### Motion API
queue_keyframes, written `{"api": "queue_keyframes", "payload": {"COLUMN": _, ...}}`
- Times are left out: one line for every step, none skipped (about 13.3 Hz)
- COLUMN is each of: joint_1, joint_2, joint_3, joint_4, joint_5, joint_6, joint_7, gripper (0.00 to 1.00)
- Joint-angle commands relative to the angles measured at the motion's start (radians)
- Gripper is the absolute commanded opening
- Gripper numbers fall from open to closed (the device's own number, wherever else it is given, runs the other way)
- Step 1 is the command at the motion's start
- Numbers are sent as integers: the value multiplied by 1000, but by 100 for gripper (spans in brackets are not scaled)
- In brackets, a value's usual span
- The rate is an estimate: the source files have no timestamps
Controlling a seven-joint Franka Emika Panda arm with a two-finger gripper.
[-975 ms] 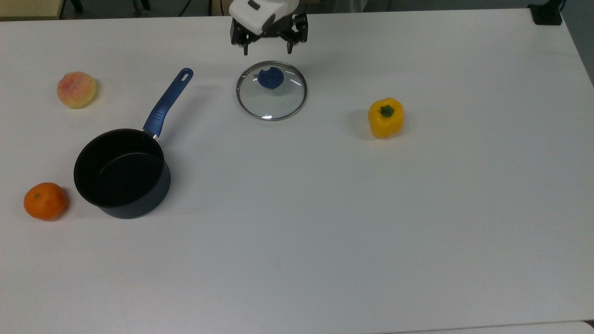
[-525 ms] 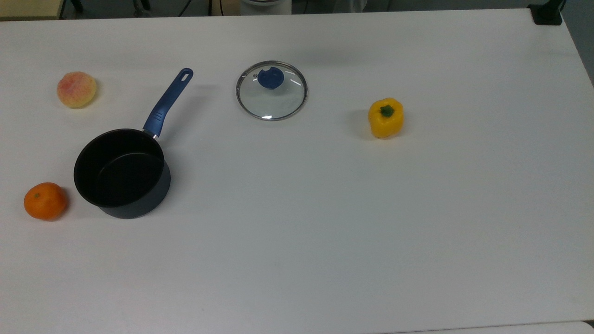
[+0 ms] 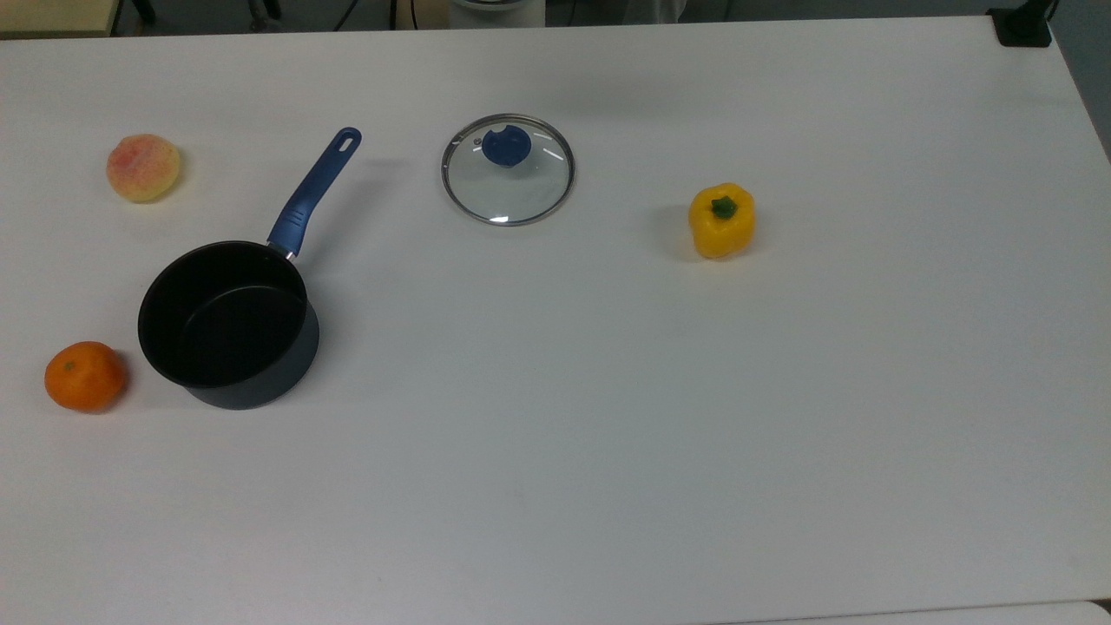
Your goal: Open lid
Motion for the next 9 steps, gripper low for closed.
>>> {"api": "queue_keyframes", "payload": {"joint_1": 12, "joint_2": 32, "joint_3": -68, "joint_4": 14, "joint_5": 4, "joint_6": 55, "joint_7": -239, "gripper": 100}}
{"api": "queue_keyframes", "payload": {"joint_1": 19, "joint_2": 47, "joint_3": -89, "joint_4": 14, "joint_5": -15, "joint_6": 79, "joint_7": -265, "gripper": 100}}
{"api": "queue_keyframes", "payload": {"joint_1": 29, "joint_2": 53, "joint_3": -111, "joint_4": 14, "joint_5": -33, "joint_6": 86, "joint_7": -272, "gripper": 100}}
{"api": "queue_keyframes", "payload": {"joint_1": 31, "joint_2": 53, "joint_3": -131, "joint_4": 14, "joint_5": -32, "joint_6": 88, "joint_7": -272, "gripper": 100}}
{"api": "queue_keyframes", "payload": {"joint_1": 32, "joint_2": 53, "joint_3": -155, "joint_4": 16, "joint_5": -23, "joint_6": 86, "joint_7": -272, "gripper": 100}}
{"api": "queue_keyframes", "payload": {"joint_1": 37, "joint_2": 52, "joint_3": -152, "joint_4": 16, "joint_5": -27, "joint_6": 86, "joint_7": -263, "gripper": 100}}
{"api": "queue_keyframes", "payload": {"joint_1": 54, "joint_2": 56, "joint_3": -148, "joint_4": 16, "joint_5": -33, "joint_6": 86, "joint_7": -255, "gripper": 100}}
{"api": "queue_keyframes", "payload": {"joint_1": 55, "joint_2": 61, "joint_3": -146, "joint_4": 16, "joint_5": -35, "joint_6": 86, "joint_7": -249, "gripper": 100}}
{"api": "queue_keyframes", "payload": {"joint_1": 55, "joint_2": 61, "joint_3": -145, "joint_4": 14, "joint_5": -35, "joint_6": 86, "joint_7": -247, "gripper": 100}}
